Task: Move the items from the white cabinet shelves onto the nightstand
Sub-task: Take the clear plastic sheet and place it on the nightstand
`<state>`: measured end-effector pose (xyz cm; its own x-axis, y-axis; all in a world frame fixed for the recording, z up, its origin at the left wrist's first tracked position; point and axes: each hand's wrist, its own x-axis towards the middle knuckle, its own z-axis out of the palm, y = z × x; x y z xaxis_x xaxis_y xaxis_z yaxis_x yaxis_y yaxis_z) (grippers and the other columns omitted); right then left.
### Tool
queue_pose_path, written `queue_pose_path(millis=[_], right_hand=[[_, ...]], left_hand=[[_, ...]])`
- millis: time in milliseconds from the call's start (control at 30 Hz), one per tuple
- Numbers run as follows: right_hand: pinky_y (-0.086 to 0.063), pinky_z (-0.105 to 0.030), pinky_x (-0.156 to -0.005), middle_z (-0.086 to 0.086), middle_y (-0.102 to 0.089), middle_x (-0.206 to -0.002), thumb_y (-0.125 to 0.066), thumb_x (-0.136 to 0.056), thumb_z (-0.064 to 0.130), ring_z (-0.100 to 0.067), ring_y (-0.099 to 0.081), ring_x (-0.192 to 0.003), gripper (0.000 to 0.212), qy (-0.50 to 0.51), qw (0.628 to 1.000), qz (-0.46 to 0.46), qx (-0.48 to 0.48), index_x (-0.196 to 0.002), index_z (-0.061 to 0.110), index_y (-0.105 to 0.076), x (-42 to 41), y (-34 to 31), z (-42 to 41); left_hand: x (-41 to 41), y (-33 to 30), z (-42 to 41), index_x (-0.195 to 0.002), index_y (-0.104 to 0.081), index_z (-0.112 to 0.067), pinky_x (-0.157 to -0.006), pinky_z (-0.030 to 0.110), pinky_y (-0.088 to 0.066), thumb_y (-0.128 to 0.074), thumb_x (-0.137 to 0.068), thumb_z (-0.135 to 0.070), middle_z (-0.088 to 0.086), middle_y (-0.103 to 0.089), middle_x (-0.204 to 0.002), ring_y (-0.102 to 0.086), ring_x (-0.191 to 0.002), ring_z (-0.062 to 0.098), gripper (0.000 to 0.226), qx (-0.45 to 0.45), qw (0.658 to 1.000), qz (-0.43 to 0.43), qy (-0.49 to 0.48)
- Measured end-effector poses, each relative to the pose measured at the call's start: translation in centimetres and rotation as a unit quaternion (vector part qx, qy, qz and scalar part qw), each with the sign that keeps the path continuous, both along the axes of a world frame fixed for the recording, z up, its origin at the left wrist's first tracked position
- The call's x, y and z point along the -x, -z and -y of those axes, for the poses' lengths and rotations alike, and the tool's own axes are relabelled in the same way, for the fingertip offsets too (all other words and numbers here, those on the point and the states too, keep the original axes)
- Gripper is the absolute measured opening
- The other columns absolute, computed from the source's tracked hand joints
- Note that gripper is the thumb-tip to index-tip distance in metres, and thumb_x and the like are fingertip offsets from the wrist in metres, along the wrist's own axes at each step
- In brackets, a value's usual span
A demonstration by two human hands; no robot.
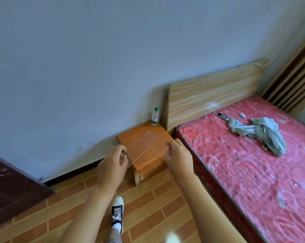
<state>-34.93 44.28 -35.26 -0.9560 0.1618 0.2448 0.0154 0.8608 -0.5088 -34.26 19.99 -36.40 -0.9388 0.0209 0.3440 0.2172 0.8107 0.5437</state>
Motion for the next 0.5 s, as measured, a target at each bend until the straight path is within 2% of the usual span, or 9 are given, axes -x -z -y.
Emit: queue_pose_path(millis=[133, 267, 433, 500], right_hand=[[-0.057, -0.037, -0.074, 0.007, -0.063, -0.108, -0.057, -0.099, 0.013, -0.018, -0.066, -0.089, 0.029, 0.013, 1.0, 0.01, -0.011, -0.124, 0.016, -0.072, 4.8, 0.9, 0.5], [-0.051, -0.028, -0.074, 0.007, -0.064, -0.11, -0.057, -0.1, 0.012, -0.016, -0.065, -0.091, 0.029, 0.025, 0.999, 0.023, -0.017, -0.125, 0.016, -0.071, 10.5, 1.2, 1.2], [-0.05, -0.027, -0.069, 0.008, -0.063, -0.104, -0.058, -0.099, 0.011, -0.012, -0.061, -0.083, 0.028, 0.058, 0.998, 0.025, -0.026, -0.122, 0.016, -0.073, 18.3, 1.3, 2.9], [-0.053, -0.032, -0.067, 0.009, -0.062, -0.1, -0.058, -0.098, 0.011, -0.012, -0.059, -0.08, 0.027, 0.064, 0.997, 0.026, -0.028, -0.119, 0.017, -0.073, 21.0, 1.4, 4.1]], left_hand=[[5.7, 1.2, 0.7, -0.104, -0.062, -0.022, -0.052, 0.01, -0.031, -0.075, -0.091, -0.011, -0.012, -0.061, -0.086, -0.057, -0.065, 0.005, 0.022, -0.004, 1.0, 0.022, 0.018], [12.6, 2.0, 1.3, -0.104, -0.065, -0.02, -0.051, 0.004, -0.025, -0.077, -0.089, -0.01, -0.013, -0.062, -0.085, -0.052, -0.063, 0.0, 0.021, -0.008, 0.999, 0.023, 0.035], [21.4, 2.3, 2.9, -0.108, -0.066, -0.017, -0.053, 0.003, -0.028, -0.075, -0.092, -0.012, -0.008, -0.069, -0.091, -0.056, -0.069, -0.001, 0.019, -0.009, 0.997, 0.041, 0.065], [24.4, 2.6, 3.9, -0.109, -0.065, -0.018, -0.054, 0.003, -0.03, -0.073, -0.094, -0.013, -0.008, -0.069, -0.093, -0.059, -0.069, 0.001, 0.018, -0.012, 0.996, 0.05, 0.076]])
